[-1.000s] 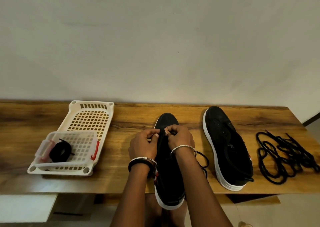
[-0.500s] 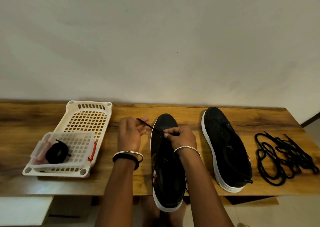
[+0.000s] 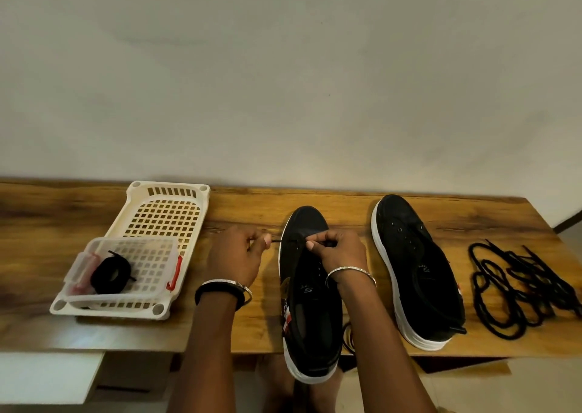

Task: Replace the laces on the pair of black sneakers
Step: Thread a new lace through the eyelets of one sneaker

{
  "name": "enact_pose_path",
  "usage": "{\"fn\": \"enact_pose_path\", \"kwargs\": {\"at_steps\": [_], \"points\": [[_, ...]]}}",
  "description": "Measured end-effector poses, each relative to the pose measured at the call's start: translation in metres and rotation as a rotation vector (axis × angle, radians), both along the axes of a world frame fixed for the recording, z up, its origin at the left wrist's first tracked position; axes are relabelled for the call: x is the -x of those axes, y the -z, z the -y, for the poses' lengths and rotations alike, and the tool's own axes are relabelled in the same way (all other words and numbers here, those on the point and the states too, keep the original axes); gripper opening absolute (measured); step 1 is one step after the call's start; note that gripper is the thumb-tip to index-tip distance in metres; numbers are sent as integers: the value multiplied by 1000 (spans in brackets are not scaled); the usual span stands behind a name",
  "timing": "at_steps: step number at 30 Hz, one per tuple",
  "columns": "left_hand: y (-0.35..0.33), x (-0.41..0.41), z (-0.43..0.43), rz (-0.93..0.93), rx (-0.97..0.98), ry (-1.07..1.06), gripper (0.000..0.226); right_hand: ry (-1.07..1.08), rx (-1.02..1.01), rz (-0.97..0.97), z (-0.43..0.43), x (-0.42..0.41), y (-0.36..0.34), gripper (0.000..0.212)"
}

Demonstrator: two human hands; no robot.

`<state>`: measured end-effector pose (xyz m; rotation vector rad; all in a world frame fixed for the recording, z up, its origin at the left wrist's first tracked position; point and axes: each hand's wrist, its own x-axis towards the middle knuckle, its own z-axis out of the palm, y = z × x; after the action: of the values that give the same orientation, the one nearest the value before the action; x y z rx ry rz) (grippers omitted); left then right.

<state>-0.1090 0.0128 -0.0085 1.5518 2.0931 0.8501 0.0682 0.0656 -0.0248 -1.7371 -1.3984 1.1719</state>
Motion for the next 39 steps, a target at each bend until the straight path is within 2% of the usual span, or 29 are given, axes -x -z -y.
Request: {"fn": "enact_pose_path", "kwargs": {"at_steps": [2, 5, 7, 9, 10, 11, 13, 16, 18, 20, 21, 23, 25, 28, 30, 31, 32, 36, 39], "points": [[-3, 4, -1, 322, -104, -57, 25, -1, 4, -10, 0, 0, 1, 10], [-18, 7, -1, 987, -259, -191, 38, 2, 0, -22, -1, 0, 3, 12], [-26, 8, -1, 1334, -342, -230, 35, 8, -3, -39, -2, -1, 4, 11], [-30, 9, 1, 1560, -403, -235, 28, 9, 9, -70, -2, -2, 4, 11], [-29, 10, 2, 1599, -418, -239, 28, 13, 16, -94, -2, -3, 5, 12], [-27, 12, 1, 1570, -423, -259, 28, 17, 21, -120, -2, -4, 5, 13], [-21, 15, 2, 1320, -412, -291, 28, 21, 25, -153, -2, -6, 4, 16], [-16, 15, 4, 660, -292, -201, 20, 27, 13, -172, -3, -7, 4, 19], [-11, 11, 6, 237, -68, -85, 37, 28, 12, -174, -3, -7, 4, 19], [-11, 4, 7, -68, 125, -23, 31, 25, 9, -173, -3, -7, 7, 19], [-12, 2, 7, -137, 162, -25, 23, 24, 10, -176, -3, -8, 7, 19], [-10, 0, 5, -106, 121, -41, 15, 20, 8, -181, -3, -10, 6, 18], [-4, 2, 1, 167, -9, -54, 15, 10, -9, -174, -3, -14, 5, 16], [-9, 4, -2, 697, -106, -182, 22, 19, -33, -200, -4, -23, -5, 10], [-13, 6, -4, 892, -134, -290, 27, 43, -63, -205, -6, -32, -11, 9], [-14, 6, -4, 896, -139, -328, 28, 52, -97, -204, -6, -36, -14, 9], [-12, 6, -3, 801, -134, -357, 28, 67, -148, -216, -6, -39, -17, 10], [-5, -3, -1, 93, -141, -391, 15, 131, -374, -320, -3, -45, -33, 15], [-10, -17, -5, -65, -167, -264, 34, 50, -399, -353, 0, -39, -42, 13]]}}
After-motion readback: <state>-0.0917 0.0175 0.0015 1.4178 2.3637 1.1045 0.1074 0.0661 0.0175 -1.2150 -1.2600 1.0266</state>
